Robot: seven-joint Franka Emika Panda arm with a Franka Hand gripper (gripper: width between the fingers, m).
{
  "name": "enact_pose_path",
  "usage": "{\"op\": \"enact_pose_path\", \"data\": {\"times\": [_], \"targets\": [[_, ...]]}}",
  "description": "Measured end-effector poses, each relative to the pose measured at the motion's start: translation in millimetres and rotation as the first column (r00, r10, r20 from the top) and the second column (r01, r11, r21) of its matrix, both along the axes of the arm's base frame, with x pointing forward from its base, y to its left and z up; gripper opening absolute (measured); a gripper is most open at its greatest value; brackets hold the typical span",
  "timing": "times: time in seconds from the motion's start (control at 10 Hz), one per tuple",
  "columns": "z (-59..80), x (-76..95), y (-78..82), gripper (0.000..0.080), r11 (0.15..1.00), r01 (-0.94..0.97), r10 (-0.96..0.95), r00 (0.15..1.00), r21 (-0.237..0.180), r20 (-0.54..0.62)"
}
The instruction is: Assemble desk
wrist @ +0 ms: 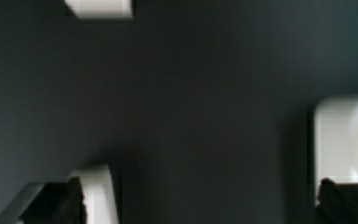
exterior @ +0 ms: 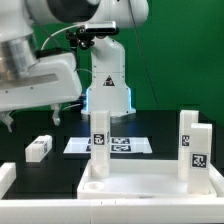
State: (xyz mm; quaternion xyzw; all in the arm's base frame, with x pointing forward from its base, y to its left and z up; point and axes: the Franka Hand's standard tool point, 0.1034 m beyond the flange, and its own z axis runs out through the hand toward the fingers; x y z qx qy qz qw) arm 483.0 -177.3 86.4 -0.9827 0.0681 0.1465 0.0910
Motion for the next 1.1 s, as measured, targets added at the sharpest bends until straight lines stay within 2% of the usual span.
{"op": "enact_pose_path", "data": {"times": [0.1, 0.2, 0.6, 0.7, 0.8, 0.9, 1.1], "targets": [[-3.5, -0.2, -3.6, 0.0649, 1.000, 0.002, -0.002, 1.000, 0.003, -0.022], [-2.2, -6.8, 1.3, 0.0649, 1.000, 0.007, -0.004, 0.997, 0.031, -0.079], [-9.6, -12.4, 6.0, 0.0649, 0.993, -0.028, 0.062, 0.947, 0.111, -0.316], [-23.9, -26.4, -4.9, 0.0649, 0.995, -0.029, 0.064, 0.910, 0.092, -0.409], [-37.5, -43.2, -17.8, 0.0649, 0.998, -0.028, 0.052, 0.832, 0.053, -0.552], [-49.2, -37.8, -23.0, 0.0649, 0.998, -0.035, 0.053, 0.814, 0.043, -0.579], [-45.8, -35.0, -22.5, 0.0649, 0.998, -0.039, 0.055, 0.823, 0.041, -0.566]]}}
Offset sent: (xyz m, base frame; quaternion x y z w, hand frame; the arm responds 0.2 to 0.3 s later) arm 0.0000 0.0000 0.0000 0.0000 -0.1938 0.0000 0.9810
